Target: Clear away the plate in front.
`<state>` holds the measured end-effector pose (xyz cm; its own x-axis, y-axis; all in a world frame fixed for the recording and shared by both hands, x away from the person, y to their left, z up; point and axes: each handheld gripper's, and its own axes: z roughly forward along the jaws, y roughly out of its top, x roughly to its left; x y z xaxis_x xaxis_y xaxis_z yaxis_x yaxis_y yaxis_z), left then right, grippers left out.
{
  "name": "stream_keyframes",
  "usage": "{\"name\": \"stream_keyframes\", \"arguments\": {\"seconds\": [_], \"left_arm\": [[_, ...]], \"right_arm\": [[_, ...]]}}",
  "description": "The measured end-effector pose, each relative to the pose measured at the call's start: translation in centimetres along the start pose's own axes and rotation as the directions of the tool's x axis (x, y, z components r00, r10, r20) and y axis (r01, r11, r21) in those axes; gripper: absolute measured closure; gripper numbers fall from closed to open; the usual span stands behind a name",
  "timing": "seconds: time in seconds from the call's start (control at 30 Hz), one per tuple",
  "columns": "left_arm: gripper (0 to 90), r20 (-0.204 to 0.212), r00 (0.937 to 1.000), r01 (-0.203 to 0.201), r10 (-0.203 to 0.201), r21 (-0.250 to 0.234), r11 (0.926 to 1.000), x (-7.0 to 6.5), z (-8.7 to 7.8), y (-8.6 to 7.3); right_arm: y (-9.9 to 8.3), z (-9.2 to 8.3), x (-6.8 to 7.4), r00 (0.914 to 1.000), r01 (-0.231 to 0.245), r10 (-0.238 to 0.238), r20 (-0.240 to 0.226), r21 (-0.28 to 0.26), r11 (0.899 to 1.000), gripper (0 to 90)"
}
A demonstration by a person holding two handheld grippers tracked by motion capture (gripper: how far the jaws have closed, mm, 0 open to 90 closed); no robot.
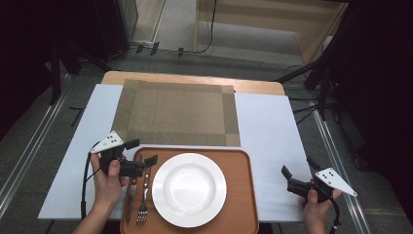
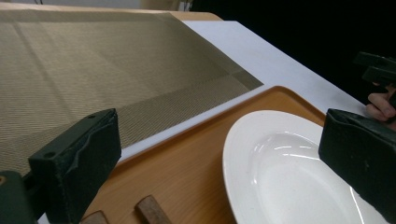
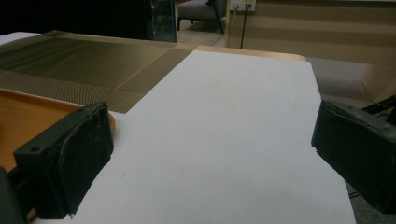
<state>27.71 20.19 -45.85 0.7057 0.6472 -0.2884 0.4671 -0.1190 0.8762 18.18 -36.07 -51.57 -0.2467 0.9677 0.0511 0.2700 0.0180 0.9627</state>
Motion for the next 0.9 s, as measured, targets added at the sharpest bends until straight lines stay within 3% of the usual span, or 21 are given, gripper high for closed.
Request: {"name": "stream_keyframes", "arguments": {"seconds": [0.6, 0.9], "left_arm": [[0.0, -0.104, 0.9945, -0.017, 0.011, -0.051, 0.9986, 2.7, -3.0, -1.0], [0.0, -0.172, 0.9850, -0.018, 0.002, -0.090, 0.9958, 4.3, -4.7, -2.3]], "right_arm": [[0.0, 0.0, 0.0, 1.0000, 0.000, 0.000, 0.001, 0.001, 1.000, 0.0], [0.0, 0.0, 0.0, 1.0000, 0.000, 0.000, 0.001, 0.002, 1.000, 0.0]]}}
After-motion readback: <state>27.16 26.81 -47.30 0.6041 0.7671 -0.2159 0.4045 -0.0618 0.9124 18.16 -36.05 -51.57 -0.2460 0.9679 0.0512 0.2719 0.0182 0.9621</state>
